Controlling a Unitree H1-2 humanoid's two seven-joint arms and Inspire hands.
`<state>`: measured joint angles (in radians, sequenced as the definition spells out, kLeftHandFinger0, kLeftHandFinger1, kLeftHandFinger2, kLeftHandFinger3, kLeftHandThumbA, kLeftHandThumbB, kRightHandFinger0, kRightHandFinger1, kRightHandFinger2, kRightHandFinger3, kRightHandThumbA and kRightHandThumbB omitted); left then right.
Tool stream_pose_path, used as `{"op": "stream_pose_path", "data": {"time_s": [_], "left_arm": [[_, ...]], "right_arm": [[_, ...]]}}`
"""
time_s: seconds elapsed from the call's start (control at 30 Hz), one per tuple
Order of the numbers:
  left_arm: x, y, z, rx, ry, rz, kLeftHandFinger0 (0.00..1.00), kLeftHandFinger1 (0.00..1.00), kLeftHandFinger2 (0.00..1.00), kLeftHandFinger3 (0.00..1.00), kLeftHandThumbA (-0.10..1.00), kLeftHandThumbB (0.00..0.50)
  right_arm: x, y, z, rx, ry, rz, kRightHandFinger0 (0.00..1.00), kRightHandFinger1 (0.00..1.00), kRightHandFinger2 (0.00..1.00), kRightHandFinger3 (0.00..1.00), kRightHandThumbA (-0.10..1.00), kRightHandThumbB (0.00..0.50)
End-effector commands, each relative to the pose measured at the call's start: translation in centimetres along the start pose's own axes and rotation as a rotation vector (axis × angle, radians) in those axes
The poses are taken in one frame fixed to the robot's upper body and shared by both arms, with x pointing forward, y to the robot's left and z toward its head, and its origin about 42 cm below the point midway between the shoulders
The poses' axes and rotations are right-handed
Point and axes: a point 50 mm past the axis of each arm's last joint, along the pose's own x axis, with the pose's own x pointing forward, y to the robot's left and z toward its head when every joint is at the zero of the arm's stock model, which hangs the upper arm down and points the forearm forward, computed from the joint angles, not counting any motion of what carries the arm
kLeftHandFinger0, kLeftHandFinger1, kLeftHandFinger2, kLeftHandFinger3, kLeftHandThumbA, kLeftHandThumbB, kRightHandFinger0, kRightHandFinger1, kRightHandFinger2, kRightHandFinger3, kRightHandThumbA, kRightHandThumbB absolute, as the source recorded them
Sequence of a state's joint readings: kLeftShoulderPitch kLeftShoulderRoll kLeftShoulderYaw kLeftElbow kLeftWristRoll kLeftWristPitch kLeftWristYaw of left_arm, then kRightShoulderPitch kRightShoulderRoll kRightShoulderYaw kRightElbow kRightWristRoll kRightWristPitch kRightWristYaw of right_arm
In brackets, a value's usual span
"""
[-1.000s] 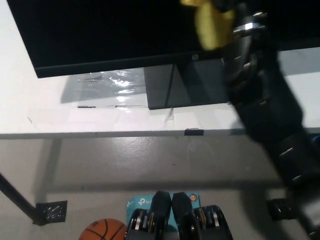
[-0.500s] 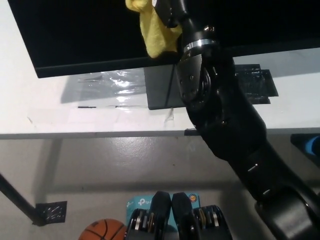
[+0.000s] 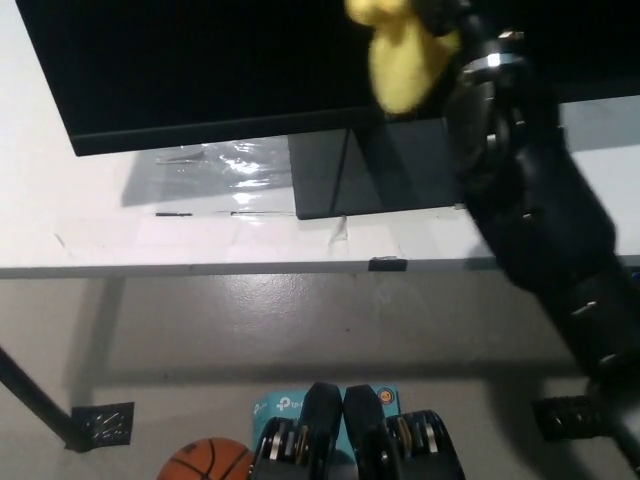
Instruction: The robot uses its right hand to pick up the cloth kept in the middle of the desk and use it to wipe the monitor in the middle of the desk by swiping its screen twice
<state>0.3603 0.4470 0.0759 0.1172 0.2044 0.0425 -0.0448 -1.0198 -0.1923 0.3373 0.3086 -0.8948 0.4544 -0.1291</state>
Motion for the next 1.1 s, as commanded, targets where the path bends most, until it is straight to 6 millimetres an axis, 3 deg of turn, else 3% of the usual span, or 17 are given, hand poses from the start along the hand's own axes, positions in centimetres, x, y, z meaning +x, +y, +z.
{"op": "stream_pose_path", "data": {"time_s": [0.0,0.03,0.07,0.1,0.13,0.2,0.3,0.33,0.4,0.53,0.67,0.73,0.87,0.9,1.07], "left_arm": [[-0.7,0.5,0.1,0.015,-0.017,0.026,0.57,0.58,0.72,0.96,0.32,0.001],[-0.7,0.5,0.0,0.013,-0.021,0.027,0.55,0.57,0.71,0.95,0.33,0.015],[-0.7,0.5,-0.1,0.013,-0.024,0.030,0.54,0.56,0.71,0.95,0.34,0.013],[-0.8,0.4,-0.2,0.011,-0.022,0.031,0.54,0.56,0.70,0.95,0.35,0.014],[-0.7,0.4,-0.3,0.013,-0.019,0.031,0.55,0.57,0.70,0.95,0.35,0.015],[-0.9,0.3,-0.5,0.010,-0.011,0.031,0.56,0.57,0.71,0.95,0.35,0.011],[-1.1,0.3,-0.3,0.006,-0.013,0.037,0.55,0.57,0.70,0.95,0.32,0.002],[-1.3,0.3,-0.5,0.005,-0.011,0.040,0.55,0.57,0.70,0.95,0.31,0.002],[-1.6,0.3,-0.1,-0.012,0.000,0.031,0.57,0.58,0.72,0.95,0.32,0.005],[-1.8,0.4,0.0,-0.012,0.002,0.032,0.55,0.56,0.71,0.95,0.33,0.000],[-2.0,0.3,-0.1,-0.004,0.003,0.031,0.55,0.57,0.71,0.95,0.33,0.004],[-2.0,0.3,-0.2,-0.011,0.008,0.034,0.56,0.58,0.72,0.96,0.30,0.000],[-1.7,-0.1,-0.6,-0.010,0.004,0.030,0.54,0.56,0.70,0.95,0.34,0.017],[-1.6,-0.1,-0.6,-0.008,0.002,0.026,0.55,0.57,0.71,0.95,0.35,0.012],[-1.4,0.0,0.0,-0.012,-0.004,0.020,0.55,0.57,0.72,0.94,0.33,0.003]], "right_arm": [[1.2,-1.9,-3.1,-0.050,0.022,-0.073,0.00,0.12,0.50,0.50,-0.10,0.080],[1.2,-1.9,-4.6,-0.049,0.043,-0.080,0.00,0.11,0.48,0.46,-0.10,0.130],[1.1,-1.9,-5.8,-0.045,0.055,-0.079,0.00,0.12,0.49,0.46,-0.10,0.142],[1.2,-1.9,-5.7,-0.043,0.051,-0.079,0.00,0.13,0.50,0.46,-0.10,0.144],[1.1,-1.7,-7.9,-0.064,0.090,-0.080,0.00,0.19,0.56,0.47,-0.10,0.125],[0.6,-1.6,-9.4,-0.033,0.120,-0.076,0.00,0.21,0.59,0.55,-0.10,0.003],[-0.3,-2.3,-10.7,-0.081,0.161,-0.070,0.00,0.16,0.53,0.49,-0.10,0.032],[-0.3,-2.2,-10.7,-0.077,0.160,-0.068,0.00,0.16,0.52,0.49,-0.10,0.039],[-1.1,-2.3,-12.6,-0.123,0.189,-0.048,0.00,0.17,0.55,0.57,-0.10,0.031],[-2.0,-2.3,-14.6,-0.152,0.224,-0.047,0.00,0.12,0.50,0.51,-0.10,0.043],[-2.3,-2.3,-15.1,-0.160,0.257,-0.038,0.00,0.11,0.49,0.53,-0.10,0.020],[-2.1,-2.3,-15.0,-0.160,0.258,-0.043,0.00,0.10,0.47,0.51,-0.10,0.032],[-1.7,-2.3,-14.1,-0.147,0.249,-0.036,0.00,0.12,0.50,0.54,-0.10,0.027],[-1.5,-2.2,-13.3,-0.120,0.243,-0.034,0.00,0.11,0.49,0.51,-0.10,0.000],[-0.8,-1.8,-11.3,-0.078,0.206,-0.061,0.00,0.13,0.51,0.47,-0.10,0.060]]}}
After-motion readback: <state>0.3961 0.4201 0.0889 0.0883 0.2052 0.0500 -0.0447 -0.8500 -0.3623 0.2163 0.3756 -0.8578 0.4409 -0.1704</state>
